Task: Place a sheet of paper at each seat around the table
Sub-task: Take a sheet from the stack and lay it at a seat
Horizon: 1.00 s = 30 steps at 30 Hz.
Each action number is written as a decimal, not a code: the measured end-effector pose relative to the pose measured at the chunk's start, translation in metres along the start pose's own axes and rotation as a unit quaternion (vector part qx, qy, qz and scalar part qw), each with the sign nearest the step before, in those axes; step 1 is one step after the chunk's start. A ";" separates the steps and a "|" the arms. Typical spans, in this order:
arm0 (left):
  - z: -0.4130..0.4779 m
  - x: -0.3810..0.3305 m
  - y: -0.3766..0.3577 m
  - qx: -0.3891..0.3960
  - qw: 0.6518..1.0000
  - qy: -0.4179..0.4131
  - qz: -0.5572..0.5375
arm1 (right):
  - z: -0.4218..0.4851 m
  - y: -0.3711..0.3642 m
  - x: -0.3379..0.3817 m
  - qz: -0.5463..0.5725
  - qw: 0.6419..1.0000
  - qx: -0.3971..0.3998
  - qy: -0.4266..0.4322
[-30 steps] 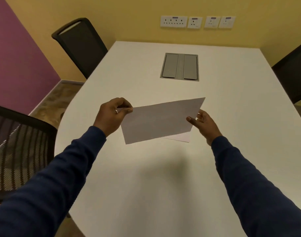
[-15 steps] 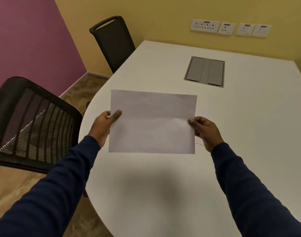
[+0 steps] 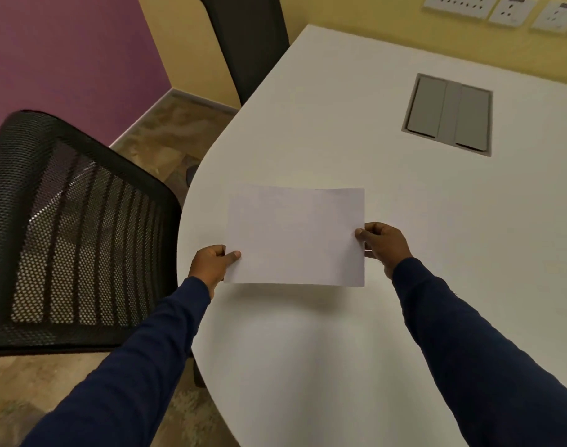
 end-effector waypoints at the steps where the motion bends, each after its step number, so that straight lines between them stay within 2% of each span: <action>1: 0.010 0.005 0.005 -0.003 1.000 0.010 0.012 | 0.013 -0.008 -0.002 -0.005 1.000 -0.001 -0.010; 10: 0.077 0.040 0.021 -0.048 0.990 0.092 0.093 | 0.106 -0.055 -0.030 -0.045 0.995 -0.006 -0.092; 14: 0.082 0.036 0.016 -0.097 0.973 0.094 0.187 | 0.126 -0.059 -0.045 -0.067 0.991 -0.009 -0.118; 17: 0.083 0.040 0.007 -0.117 0.937 0.057 0.324 | 0.133 -0.058 -0.052 -0.098 0.987 -0.013 -0.130; 19: 0.083 0.044 -0.005 -0.072 0.886 0.023 0.457 | 0.136 -0.057 -0.054 -0.107 0.985 -0.015 -0.133; 21: 0.087 0.054 -0.014 -0.020 0.847 0.012 0.531 | 0.139 -0.057 -0.053 -0.121 0.984 -0.020 -0.131; 25: 0.092 0.062 -0.018 -0.009 0.826 0.029 0.563 | 0.139 -0.055 -0.051 -0.163 0.978 -0.056 -0.121; 30: 0.093 0.058 -0.018 -0.009 0.813 0.038 0.581 | 0.126 -0.057 -0.056 -0.301 0.949 -0.050 -0.075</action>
Point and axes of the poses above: each hand's wrist, its own z-axis towards the middle knuckle, its own y-axis out of the back of the hand, x = y × z, the point moved 4 cm from there along z, towards the middle knuckle, and after that the axes turned 12 degrees about x, right-handed, at the moved point
